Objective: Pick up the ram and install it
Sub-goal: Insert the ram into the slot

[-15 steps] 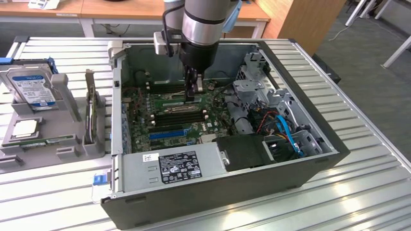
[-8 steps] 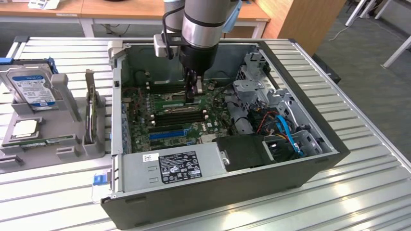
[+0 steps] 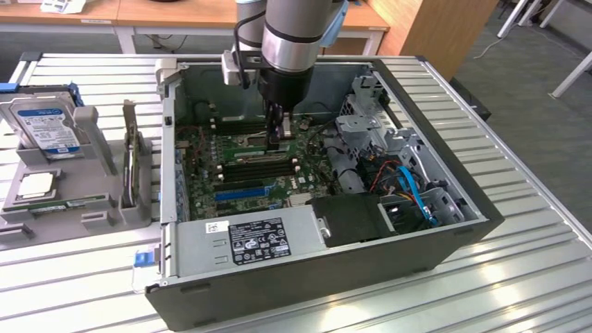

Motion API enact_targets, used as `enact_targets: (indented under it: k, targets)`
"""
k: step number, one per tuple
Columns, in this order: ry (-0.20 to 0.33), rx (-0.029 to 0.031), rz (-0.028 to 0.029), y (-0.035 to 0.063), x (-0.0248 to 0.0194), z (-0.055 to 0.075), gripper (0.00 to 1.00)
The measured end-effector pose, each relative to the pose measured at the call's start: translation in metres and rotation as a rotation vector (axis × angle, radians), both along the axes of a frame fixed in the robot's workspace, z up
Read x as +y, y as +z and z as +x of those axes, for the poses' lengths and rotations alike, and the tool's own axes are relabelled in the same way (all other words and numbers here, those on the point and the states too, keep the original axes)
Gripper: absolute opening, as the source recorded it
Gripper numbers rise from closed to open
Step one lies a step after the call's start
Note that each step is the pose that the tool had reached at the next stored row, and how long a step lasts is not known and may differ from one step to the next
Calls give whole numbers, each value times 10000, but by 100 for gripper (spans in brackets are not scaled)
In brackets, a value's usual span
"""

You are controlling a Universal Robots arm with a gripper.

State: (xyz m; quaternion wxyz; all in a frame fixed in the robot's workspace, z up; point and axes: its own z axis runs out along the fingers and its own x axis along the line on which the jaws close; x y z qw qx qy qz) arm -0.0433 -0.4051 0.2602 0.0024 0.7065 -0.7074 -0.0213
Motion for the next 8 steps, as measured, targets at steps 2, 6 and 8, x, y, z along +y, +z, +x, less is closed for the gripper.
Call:
enact_targets:
  k: [2,6,8]
  targets:
    - [0,0,0,-12,0,0,12]
    - [1,0,0,-38,0,0,12]
    - [0,0,0,-51,0,0,12]
